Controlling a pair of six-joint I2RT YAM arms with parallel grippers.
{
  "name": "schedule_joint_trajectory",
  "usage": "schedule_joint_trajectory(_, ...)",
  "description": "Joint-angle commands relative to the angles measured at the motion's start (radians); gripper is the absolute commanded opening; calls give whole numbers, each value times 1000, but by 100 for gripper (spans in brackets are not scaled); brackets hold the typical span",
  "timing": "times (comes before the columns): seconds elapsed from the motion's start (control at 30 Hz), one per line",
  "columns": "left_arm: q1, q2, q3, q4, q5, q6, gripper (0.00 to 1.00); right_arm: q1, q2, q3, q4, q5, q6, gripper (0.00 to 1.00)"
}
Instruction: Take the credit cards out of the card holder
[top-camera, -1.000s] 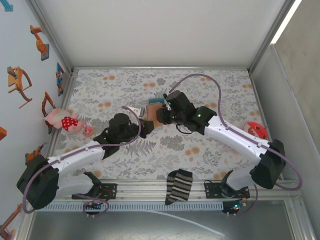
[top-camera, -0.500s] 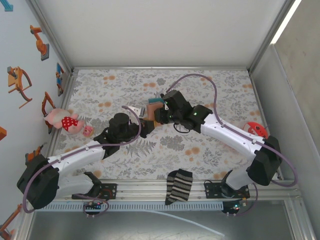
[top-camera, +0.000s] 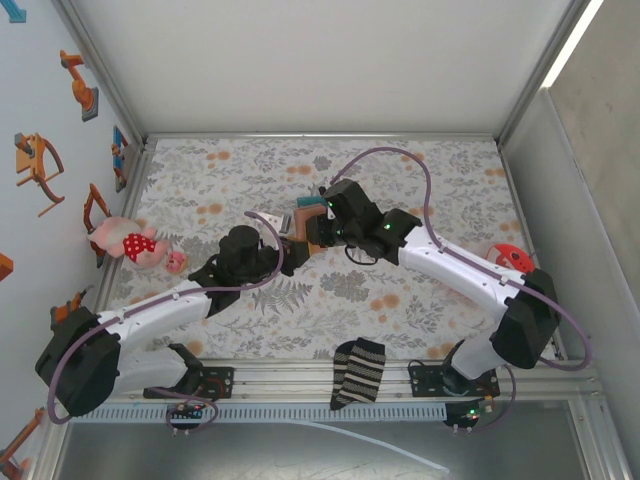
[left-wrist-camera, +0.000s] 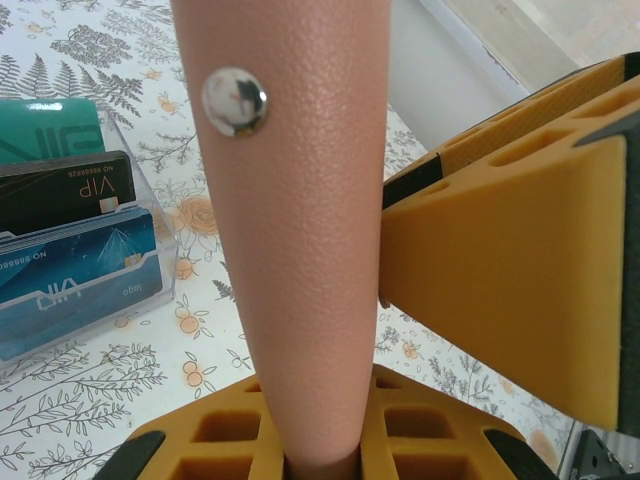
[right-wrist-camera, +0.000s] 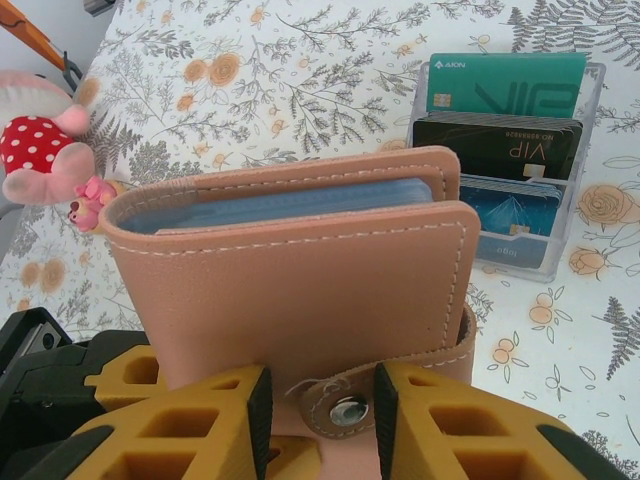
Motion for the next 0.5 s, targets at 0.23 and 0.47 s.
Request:
schedule_joint_trajectory(0.23, -6, -7, 47, 77, 16, 24, 0, 9, 32, 12, -36, 42, 3, 28)
schedule_joint_trajectory(0.47, -7, -16, 43, 73, 12, 25, 0, 10, 11, -5, -45, 69, 0, 21)
